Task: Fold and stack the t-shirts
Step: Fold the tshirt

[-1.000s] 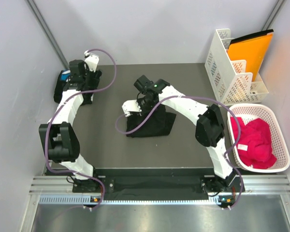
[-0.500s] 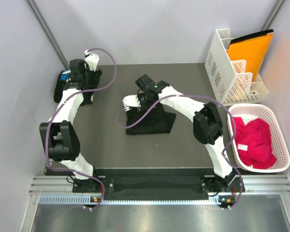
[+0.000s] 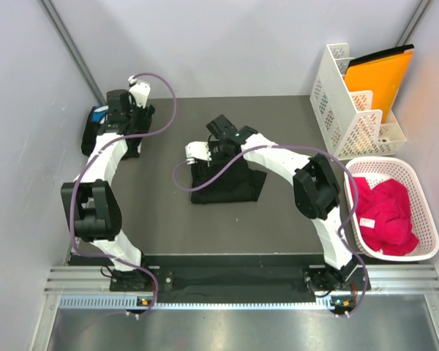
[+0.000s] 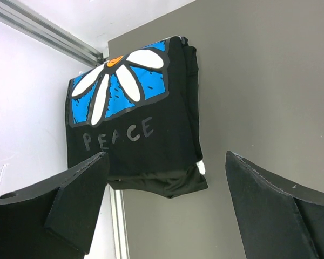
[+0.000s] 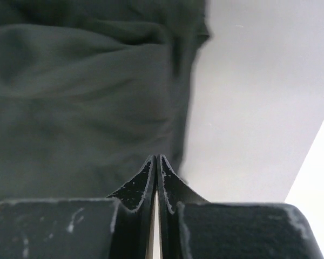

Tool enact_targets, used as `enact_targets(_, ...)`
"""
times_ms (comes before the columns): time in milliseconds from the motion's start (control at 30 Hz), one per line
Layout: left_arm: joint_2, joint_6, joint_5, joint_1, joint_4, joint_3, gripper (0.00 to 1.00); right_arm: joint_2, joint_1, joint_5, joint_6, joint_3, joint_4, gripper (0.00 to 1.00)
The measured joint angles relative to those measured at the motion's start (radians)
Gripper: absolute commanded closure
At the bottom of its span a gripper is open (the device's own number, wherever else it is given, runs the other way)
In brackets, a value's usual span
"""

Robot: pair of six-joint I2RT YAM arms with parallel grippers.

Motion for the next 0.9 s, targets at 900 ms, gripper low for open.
enact_targets(900,-0.116,0.024,0.053,0.001,-0.034,-0.007,0.08,0.127,0.003,-0.319,0.06,0.098,-0.113,1.0)
